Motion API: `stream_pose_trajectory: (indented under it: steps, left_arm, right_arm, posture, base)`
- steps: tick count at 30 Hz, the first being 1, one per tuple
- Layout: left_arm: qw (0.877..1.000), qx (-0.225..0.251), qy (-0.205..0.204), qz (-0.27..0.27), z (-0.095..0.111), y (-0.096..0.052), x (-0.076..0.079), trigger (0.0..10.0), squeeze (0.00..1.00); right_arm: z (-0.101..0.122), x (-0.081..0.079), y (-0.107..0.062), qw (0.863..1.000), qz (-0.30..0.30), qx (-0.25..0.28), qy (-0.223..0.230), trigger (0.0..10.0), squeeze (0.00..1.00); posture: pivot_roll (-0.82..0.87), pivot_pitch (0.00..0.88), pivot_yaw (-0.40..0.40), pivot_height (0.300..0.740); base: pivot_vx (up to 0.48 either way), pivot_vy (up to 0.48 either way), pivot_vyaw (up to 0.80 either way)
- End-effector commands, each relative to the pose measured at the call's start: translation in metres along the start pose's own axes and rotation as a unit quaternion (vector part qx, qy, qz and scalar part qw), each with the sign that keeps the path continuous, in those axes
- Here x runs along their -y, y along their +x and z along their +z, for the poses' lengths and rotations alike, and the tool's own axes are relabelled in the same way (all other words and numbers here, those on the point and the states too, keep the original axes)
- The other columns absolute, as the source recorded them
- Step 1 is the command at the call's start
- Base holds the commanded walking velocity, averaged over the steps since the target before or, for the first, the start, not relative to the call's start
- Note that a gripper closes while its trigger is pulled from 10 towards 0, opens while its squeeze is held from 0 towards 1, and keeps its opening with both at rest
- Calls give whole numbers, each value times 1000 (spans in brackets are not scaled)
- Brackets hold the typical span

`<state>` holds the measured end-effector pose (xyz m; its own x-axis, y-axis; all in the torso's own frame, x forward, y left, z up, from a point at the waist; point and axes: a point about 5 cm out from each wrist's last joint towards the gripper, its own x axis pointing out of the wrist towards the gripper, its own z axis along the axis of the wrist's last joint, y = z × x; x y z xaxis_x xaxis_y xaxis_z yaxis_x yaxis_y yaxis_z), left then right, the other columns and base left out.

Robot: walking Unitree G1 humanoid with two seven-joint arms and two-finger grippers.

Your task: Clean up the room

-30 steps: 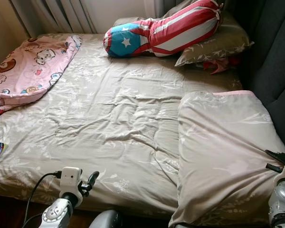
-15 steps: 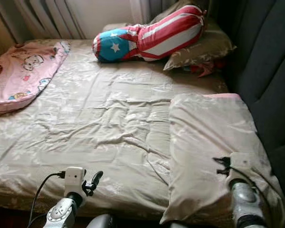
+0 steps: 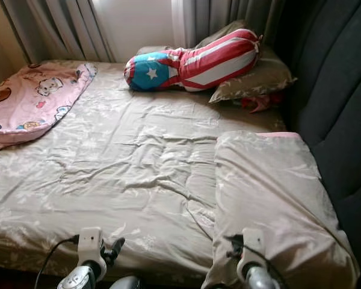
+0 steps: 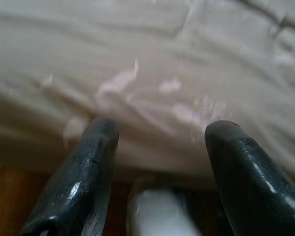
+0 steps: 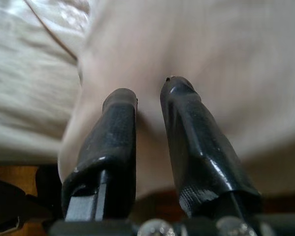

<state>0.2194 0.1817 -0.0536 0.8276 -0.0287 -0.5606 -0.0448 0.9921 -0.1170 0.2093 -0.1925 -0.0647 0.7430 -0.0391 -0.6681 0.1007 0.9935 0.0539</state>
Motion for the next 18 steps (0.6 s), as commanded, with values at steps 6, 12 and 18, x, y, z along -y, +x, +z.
stream_pose_trajectory:
  steps: [6, 12, 18]
  left_arm:
    - [998, -55, -12, 26, -17, -6, -13, 10000, 0]
    - [996, -86, -2, 24, -27, -8, -10, 10000, 0]
    - [992, -118, -11, 36, -36, -11, -12, 10000, 0]
  right_arm:
    - [-5, 4, -1, 999, -18, -11, 33, 10000, 0]
    - [-19, 5, -5, 998, -33, -36, 47, 10000, 0]
    - [-28, 0, -8, 997, -26, -54, 38, 10000, 0]
  posture:
    - [-70, 0, 4, 673]
    - [-65, 0, 4, 708]
    - [-66, 0, 11, 740]
  base:
    - [0, 0, 0]
    - [0, 0, 0]
    - [0, 0, 0]
